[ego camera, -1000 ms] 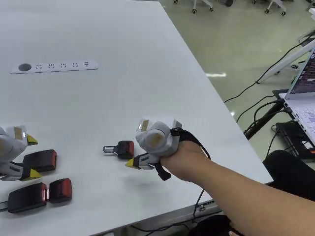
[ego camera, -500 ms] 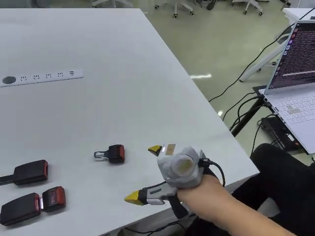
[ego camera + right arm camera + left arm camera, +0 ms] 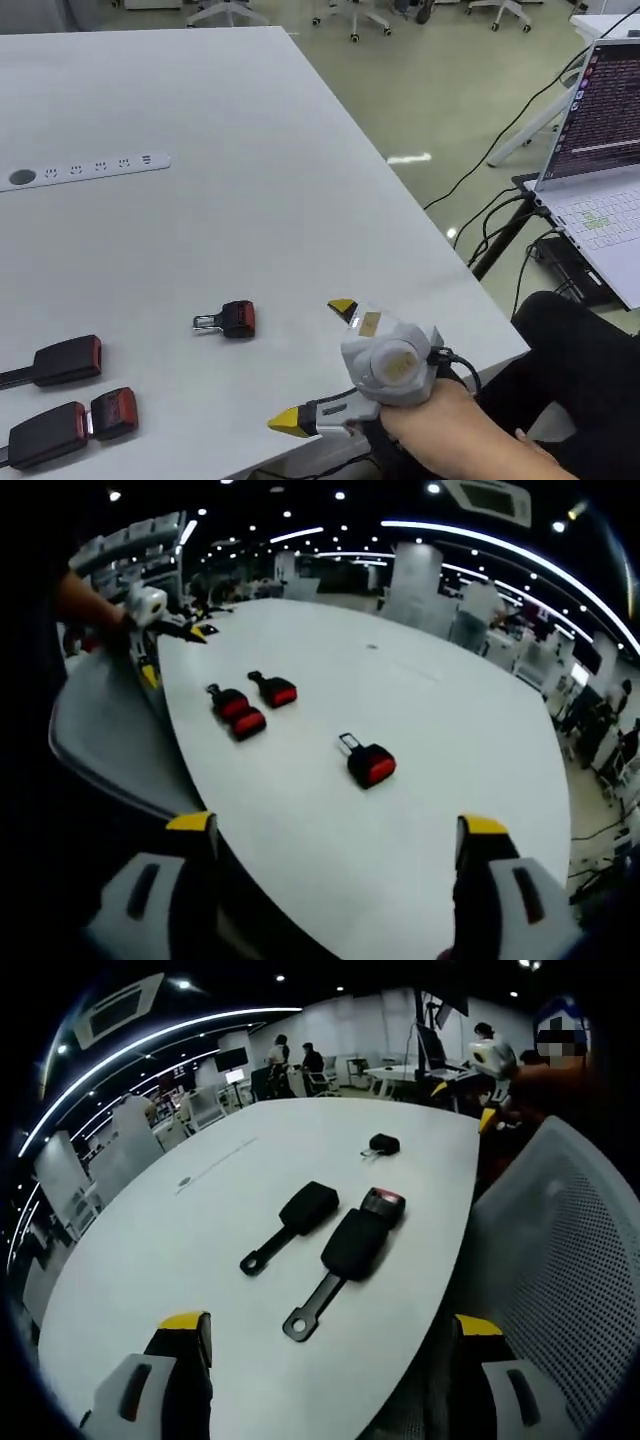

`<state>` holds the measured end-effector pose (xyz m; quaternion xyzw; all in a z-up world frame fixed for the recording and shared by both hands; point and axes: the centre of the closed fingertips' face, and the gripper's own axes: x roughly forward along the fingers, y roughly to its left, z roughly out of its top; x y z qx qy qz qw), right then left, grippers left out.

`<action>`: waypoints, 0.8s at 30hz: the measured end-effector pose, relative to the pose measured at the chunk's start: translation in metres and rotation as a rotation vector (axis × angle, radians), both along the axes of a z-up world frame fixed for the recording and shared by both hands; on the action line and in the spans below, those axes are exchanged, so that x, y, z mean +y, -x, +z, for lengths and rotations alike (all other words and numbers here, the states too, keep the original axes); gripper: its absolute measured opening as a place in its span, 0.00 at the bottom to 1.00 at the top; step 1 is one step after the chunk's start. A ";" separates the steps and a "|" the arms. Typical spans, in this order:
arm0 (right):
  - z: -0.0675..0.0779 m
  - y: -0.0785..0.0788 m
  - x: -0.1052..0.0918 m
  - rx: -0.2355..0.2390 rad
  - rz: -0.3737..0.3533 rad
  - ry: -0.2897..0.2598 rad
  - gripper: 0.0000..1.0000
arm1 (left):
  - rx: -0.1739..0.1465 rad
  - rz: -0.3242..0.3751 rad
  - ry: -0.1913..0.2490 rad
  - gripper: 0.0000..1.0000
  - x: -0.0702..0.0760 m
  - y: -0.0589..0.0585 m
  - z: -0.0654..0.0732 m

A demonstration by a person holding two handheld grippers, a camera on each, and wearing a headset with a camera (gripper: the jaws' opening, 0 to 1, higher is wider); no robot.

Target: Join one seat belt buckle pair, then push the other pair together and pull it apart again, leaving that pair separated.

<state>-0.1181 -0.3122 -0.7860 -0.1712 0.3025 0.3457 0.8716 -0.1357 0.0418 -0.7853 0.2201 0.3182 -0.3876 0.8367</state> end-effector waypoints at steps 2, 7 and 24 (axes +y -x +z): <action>0.002 0.000 0.001 -0.006 0.000 -0.004 1.00 | -0.018 -0.002 -0.001 1.00 -0.002 -0.001 0.002; 0.010 0.001 0.003 -0.029 -0.005 -0.020 1.00 | -0.016 0.023 0.066 1.00 -0.006 -0.002 0.006; 0.011 0.000 0.006 -0.038 0.055 -0.019 0.98 | -0.036 0.050 0.055 1.00 -0.002 -0.004 0.012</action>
